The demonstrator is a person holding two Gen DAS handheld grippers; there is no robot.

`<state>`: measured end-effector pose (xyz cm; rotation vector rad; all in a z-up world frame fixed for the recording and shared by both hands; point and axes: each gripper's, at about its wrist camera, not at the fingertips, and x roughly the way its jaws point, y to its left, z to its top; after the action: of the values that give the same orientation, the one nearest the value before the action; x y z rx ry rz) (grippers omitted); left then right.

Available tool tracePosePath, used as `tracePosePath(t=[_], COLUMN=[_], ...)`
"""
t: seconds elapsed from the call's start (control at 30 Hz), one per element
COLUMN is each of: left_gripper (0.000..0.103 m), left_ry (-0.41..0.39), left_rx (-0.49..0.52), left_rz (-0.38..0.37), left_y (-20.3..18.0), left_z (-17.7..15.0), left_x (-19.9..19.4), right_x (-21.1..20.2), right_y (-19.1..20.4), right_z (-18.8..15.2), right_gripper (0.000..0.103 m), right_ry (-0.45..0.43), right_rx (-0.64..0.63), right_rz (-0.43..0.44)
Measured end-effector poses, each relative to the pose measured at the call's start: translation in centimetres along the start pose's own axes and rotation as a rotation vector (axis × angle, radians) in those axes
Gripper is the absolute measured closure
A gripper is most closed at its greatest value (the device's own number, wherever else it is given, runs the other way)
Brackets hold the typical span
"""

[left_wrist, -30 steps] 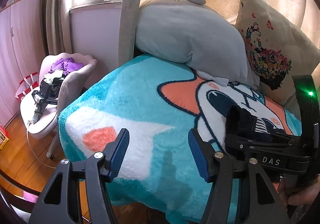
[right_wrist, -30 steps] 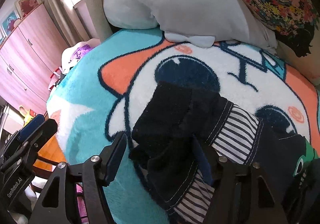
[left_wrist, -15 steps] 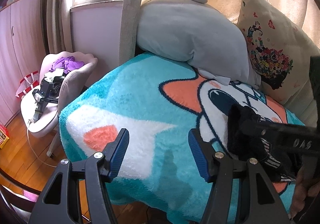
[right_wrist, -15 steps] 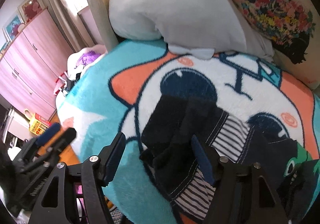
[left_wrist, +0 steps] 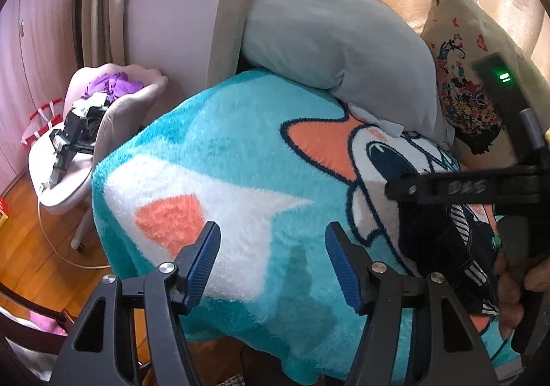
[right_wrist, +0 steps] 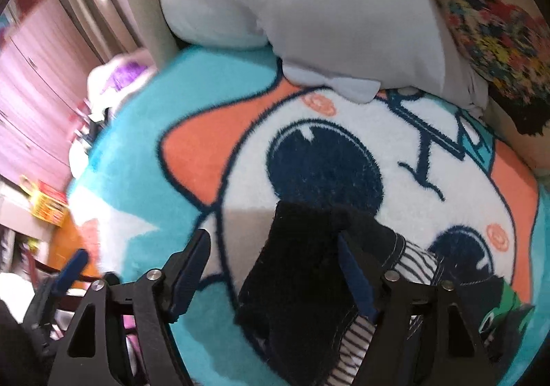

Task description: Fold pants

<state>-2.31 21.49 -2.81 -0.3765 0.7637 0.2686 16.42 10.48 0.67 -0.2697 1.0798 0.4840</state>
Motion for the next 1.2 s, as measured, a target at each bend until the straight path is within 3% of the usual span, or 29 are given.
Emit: tracePosePath(t=[0.13,0.27,0.33,0.4,0.43,0.63,0.73,0.87,0.97,1.0,1.07,1.1,1.2], left_gripper=[0.04,0.04,0.04,0.04,0.04,0.039,0.031,0.024,0.025,0.028,0.074,0.079,0.08], left_ry=[-0.004,-0.016,-0.021,-0.017,-0.008,0.028,0.015,-0.016,0.018,0.036,0.087,0.118,0.127], left_rx=[-0.017,-0.025,-0.021,-0.016,-0.013,0.06,0.12,0.18,0.223,0.232,0.245,0.245,0.228], left_rz=[-0.007,-0.042,-0.074,-0.106,-0.134,-0.273,-0.337,-0.372,-0.378,-0.386,-0.43,-0.458,-0.434], left_y=[0.3,0.2,-0.3,-0.8,-1.2,-4.5,-7.1,-10.0,-12.0,-12.5,-13.5,-13.9,-15.0], left_z=[0.0,0.0,-0.1,-0.2,-0.3,-1.1,-1.4,-1.7,-1.9,-1.9,-1.9,-1.9,-1.9], left_x=[-0.1,-0.5,-0.7,-0.7,-0.6,-0.2,-0.2,0.4,1.7,2.0,2.7,2.9,2.2], right_x=[1.7,2.5,2.1,1.3,1.0,-1.2,-2.9,-4.9,-5.9,-6.0,-6.7,-6.8,-7.7], right_y=[0.7,0.1,0.1,0.1,0.0,-2.8,-4.0,-5.4,-6.5,-6.5,-7.0,-7.2,-8.1], right_z=[0.3,0.0,-0.5,-0.9,-1.0,-1.9,-2.3,-2.8,-3.1,-3.1,-3.5,-3.7,-4.8], right_gripper=[0.023,0.025,0.039,0.061,0.064,0.071,0.072,0.072,0.072,0.072,0.072,0.072,0.072], right_ry=[0.047,0.056,0.036,0.007,-0.007,-0.085,-0.12,-0.156,-0.183,-0.191,-0.21,-0.215,-0.246], right_rx=[-0.049,-0.065,-0.083,-0.097,-0.099,-0.037,-0.016,0.019,0.043,0.048,0.062,0.065,0.065], right_rz=[-0.12,-0.135,-0.125,-0.133,-0.135,-0.034,0.002,0.05,0.083,0.09,0.104,0.108,0.119])
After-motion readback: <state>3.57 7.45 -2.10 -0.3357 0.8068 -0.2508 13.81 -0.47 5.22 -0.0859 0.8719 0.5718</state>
